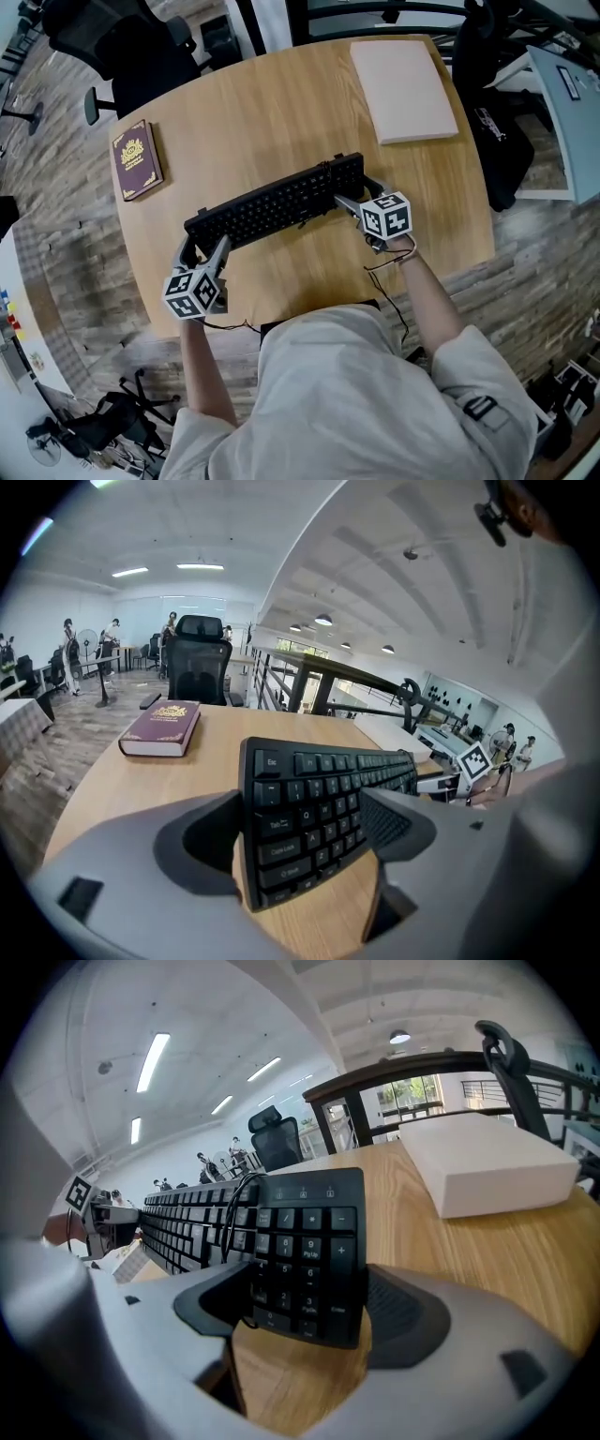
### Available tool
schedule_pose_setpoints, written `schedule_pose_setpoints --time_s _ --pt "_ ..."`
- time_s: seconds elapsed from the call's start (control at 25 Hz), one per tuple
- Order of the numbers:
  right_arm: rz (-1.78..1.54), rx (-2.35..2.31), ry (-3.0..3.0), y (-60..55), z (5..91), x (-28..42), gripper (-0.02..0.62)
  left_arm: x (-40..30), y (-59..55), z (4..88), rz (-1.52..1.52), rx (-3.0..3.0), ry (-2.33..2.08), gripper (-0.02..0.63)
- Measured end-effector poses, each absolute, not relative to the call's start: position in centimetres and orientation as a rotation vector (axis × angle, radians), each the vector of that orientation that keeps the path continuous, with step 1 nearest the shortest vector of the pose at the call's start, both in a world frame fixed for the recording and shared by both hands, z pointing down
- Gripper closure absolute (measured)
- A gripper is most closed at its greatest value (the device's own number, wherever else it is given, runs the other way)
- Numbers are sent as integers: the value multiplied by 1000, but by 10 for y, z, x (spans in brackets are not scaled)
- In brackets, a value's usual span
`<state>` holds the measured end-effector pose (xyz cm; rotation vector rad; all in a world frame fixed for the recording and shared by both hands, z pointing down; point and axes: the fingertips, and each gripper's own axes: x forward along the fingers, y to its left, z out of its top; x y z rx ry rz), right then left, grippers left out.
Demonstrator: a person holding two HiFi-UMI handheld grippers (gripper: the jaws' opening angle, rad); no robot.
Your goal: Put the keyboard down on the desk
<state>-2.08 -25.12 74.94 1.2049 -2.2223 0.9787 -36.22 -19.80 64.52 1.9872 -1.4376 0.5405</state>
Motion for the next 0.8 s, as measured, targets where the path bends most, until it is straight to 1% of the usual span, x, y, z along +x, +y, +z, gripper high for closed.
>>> schedule_pose_setpoints --time_s 0.8 --pt "978 1264 -2146 -255 762 -11 219 -359 -222 683 552 1950 -1369 202"
